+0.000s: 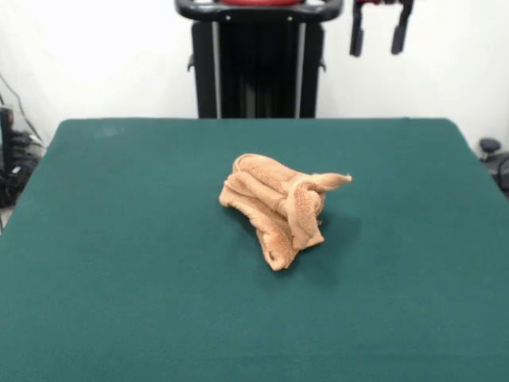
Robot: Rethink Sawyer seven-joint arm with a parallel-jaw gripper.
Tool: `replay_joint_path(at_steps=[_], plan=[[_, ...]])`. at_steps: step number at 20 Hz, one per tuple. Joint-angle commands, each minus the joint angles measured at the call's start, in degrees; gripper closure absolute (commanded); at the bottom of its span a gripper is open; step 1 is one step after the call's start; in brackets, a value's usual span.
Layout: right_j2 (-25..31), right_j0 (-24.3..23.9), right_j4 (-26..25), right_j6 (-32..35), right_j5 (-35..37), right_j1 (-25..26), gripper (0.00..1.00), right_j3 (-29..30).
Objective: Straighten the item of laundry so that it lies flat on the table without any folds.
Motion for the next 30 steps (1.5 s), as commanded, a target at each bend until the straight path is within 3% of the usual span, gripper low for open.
replay_joint_path(at_steps=[1, 10, 21, 30], plan=[[1.76, 0.62, -1.50, 8.61, -0.81, 9.91, 0.00, -9.23], [3.17, -3.34, -1.73, 3.51, 4.68, 13.06, 0.00, -17.60], [2.72, -2.13, -1.79, 5.12, 4.37, 16.74, 0.00, -22.39], [4.09, -3.43, -1.41, 4.22, 2.36, 22.61, 0.00, -26.68]])
